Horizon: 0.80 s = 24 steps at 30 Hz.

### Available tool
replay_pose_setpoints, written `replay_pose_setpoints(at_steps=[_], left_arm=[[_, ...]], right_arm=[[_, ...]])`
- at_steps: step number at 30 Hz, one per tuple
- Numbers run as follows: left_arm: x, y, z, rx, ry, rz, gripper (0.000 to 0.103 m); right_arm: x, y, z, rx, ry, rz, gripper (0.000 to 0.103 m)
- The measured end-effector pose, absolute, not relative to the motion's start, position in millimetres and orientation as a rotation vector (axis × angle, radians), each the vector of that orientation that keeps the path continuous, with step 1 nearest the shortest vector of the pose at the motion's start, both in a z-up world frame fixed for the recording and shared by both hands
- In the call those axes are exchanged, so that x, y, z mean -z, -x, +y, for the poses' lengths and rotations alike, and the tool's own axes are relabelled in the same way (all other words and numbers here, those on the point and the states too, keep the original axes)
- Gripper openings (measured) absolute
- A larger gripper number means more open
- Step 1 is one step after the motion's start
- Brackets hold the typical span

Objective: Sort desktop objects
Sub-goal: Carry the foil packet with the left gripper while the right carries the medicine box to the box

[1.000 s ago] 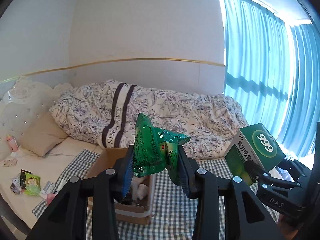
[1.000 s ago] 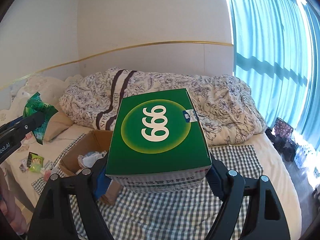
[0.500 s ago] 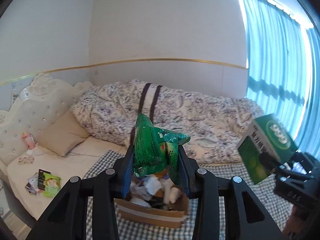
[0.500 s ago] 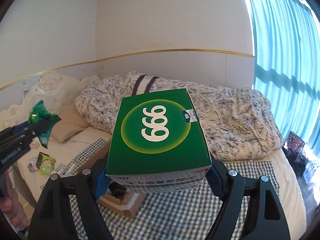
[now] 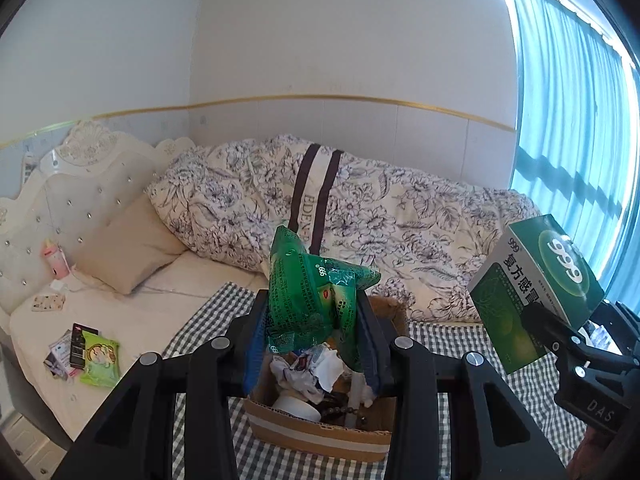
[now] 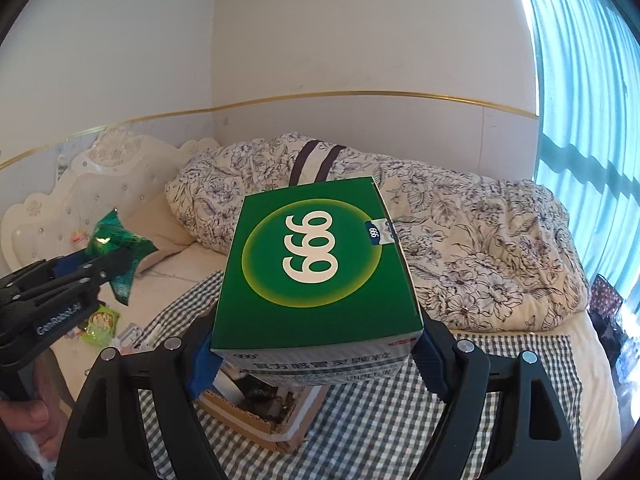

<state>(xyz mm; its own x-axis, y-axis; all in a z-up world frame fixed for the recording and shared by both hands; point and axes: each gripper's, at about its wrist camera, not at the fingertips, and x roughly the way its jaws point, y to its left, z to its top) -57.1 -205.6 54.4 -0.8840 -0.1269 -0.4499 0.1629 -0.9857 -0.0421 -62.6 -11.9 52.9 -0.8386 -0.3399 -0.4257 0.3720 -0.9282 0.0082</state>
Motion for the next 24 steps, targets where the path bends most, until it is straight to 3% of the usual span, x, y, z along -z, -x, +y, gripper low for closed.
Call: replay_pose_setpoints(at_steps=[24], left_arm=[[70.4,168.4,-230.8,2.81,-1.271,0.116,0.04]], right_arm=[[39.3,149.7,-73.7,2.578,-0.847,0.208,0.079]])
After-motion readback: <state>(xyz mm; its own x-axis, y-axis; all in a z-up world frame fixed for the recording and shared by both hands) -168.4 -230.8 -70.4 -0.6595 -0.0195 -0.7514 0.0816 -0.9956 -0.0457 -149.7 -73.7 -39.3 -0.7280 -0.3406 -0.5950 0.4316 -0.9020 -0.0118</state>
